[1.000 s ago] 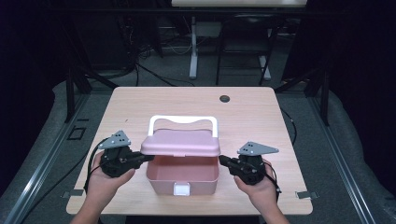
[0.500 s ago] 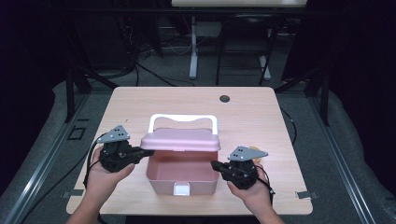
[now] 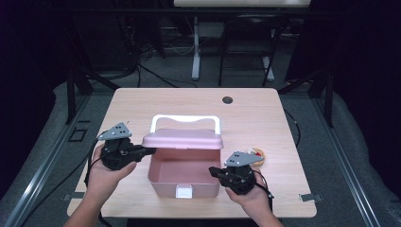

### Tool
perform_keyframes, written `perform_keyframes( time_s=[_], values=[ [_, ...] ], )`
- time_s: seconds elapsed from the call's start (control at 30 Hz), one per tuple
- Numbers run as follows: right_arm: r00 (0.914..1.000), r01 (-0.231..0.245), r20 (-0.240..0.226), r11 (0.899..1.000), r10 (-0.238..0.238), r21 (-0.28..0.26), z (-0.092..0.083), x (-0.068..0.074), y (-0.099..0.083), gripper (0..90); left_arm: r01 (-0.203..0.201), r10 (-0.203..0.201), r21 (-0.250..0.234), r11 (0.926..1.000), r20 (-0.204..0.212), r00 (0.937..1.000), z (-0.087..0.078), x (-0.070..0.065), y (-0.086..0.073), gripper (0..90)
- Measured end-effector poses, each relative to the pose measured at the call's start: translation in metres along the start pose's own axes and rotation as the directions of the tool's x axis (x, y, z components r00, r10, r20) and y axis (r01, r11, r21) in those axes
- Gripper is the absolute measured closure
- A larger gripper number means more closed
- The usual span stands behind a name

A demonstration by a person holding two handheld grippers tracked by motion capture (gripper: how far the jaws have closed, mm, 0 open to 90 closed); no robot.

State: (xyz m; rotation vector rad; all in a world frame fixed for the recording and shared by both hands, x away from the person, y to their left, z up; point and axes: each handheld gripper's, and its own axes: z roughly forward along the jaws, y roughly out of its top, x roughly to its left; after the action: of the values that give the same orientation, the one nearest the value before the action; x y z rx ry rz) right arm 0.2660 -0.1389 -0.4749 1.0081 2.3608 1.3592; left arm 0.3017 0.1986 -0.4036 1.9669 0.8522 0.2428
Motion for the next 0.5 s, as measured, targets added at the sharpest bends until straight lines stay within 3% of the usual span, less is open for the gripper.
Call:
perform_keyframes(
  time_s=[0.5],
  values=[
    [0.9996,0.013,-0.024,0.998,-0.012,0.064,0.014,0.005,-0.008,90.0,0.002,-0.002,-0.007,1.0000,-0.002,1.0000,0.000,0.002,0.005,90.0]
  ],
)
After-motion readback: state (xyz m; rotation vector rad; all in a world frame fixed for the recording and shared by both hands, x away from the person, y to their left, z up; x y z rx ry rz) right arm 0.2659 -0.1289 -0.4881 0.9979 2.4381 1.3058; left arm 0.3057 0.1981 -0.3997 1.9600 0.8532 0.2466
